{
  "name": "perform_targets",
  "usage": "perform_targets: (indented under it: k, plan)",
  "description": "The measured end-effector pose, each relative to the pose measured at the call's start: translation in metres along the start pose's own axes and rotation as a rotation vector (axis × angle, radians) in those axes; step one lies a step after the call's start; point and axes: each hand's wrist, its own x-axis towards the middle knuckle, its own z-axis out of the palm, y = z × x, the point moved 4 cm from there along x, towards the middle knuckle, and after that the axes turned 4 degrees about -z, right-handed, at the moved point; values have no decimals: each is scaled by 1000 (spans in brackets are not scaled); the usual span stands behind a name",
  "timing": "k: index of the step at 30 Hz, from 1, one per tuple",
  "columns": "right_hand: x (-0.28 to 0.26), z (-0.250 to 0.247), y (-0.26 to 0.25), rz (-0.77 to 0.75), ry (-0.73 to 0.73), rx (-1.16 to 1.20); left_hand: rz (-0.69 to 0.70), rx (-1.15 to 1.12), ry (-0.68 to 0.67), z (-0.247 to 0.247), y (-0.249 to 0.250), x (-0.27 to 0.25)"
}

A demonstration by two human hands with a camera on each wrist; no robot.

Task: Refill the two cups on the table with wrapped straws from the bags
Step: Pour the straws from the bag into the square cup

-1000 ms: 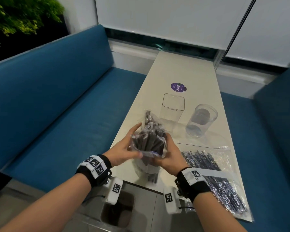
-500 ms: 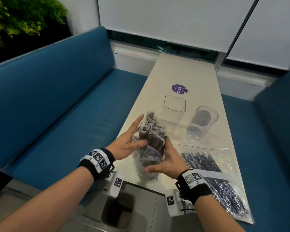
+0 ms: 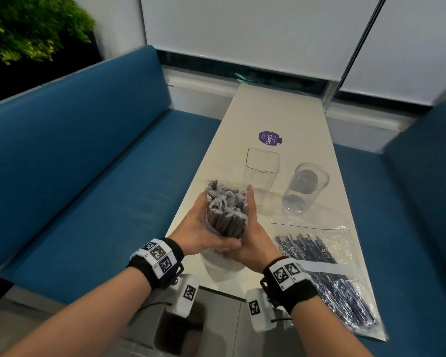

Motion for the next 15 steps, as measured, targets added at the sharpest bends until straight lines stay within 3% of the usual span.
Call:
perform_targets:
  k: [5, 9, 13, 15]
  plan:
    - [3, -18, -11, -23, 43, -100, 20, -134, 139, 3, 18, -1]
    - [-8, -35, -24, -35, 292, -32, 62, -367, 218, -1, 32, 9]
    - [-25, -36, -23, -12, 243, -104, 63, -432, 213, 2, 46, 13]
    - [-41, -37, -16, 72, 309, -63, 54, -479, 225, 5, 48, 12]
